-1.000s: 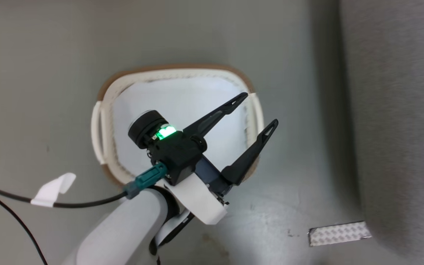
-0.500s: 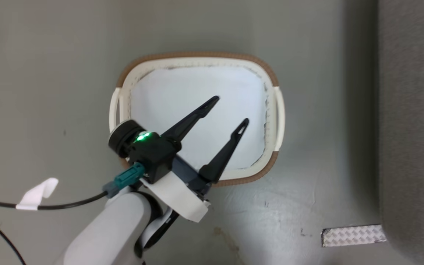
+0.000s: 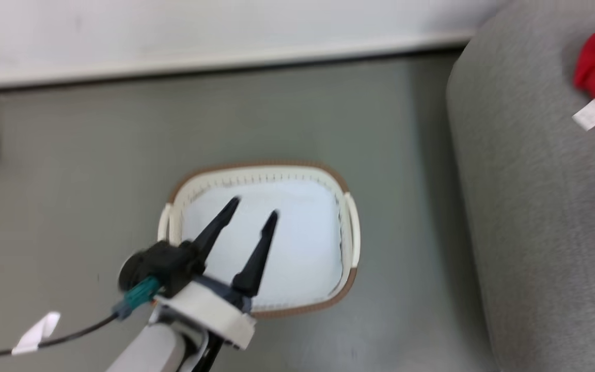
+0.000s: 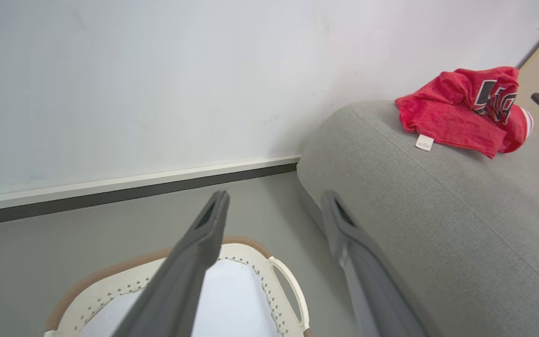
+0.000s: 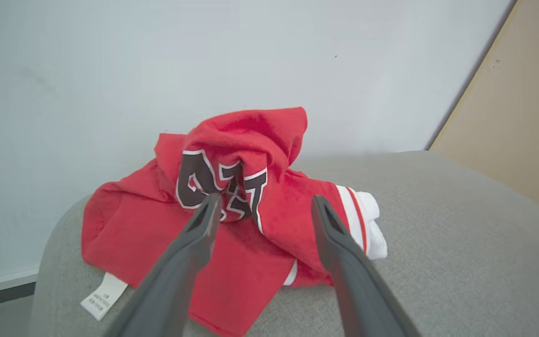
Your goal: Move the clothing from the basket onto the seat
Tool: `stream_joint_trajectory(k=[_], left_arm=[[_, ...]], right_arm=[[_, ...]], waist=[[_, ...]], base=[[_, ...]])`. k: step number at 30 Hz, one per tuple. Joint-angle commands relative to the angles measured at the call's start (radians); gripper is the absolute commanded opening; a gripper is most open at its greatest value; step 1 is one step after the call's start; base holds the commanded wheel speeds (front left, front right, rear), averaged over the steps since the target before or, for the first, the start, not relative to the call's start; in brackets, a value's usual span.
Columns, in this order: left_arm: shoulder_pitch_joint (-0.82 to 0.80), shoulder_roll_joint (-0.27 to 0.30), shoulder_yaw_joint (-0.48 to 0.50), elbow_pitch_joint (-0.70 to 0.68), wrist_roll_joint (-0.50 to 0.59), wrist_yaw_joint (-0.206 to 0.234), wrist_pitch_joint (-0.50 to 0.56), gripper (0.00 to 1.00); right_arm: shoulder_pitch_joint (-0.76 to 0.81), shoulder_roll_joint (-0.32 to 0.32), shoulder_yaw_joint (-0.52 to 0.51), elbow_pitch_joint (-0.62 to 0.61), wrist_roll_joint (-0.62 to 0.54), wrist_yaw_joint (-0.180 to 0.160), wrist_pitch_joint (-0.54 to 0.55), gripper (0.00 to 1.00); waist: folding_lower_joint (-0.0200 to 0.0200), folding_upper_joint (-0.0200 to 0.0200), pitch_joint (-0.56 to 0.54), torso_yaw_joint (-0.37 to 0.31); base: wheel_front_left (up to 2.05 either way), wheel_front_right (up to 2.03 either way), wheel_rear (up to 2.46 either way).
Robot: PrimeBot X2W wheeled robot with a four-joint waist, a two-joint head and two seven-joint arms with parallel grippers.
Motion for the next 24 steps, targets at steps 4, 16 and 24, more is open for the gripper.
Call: stream_joint_trajectory(k=[4,16,24], left_arm=[[0.109,-0.007,0.05,0.047,-0.052,0.035,-0.035,1.0],[0.363,-0.077,0.265,0.099,-0.009,0.089,-0.05,1.0],[0.505,-0.163,0.448,0.072,0.117,0.063,-0.05,1.0]], right_arm=[[0.169,0.03,0.129,-0.06,0.137,-0.003,-0.029,1.0],[0.608,0.058,0.486,-0.252,0.409,-0.002,-0.035,1.0],[0.745,0.06,0.643,-0.31,0.462,-0.002,-0.035,1.0]], waist=[[0.0002,0.0,-0.189,0.0],[0.0002,0.0,-0.38,0.076],[0.0002,0.0,-0.459,0.089]], base=[[0.0,0.0,0.0],[0.0,0.0,0.0],[0.0,0.0,0.0]])
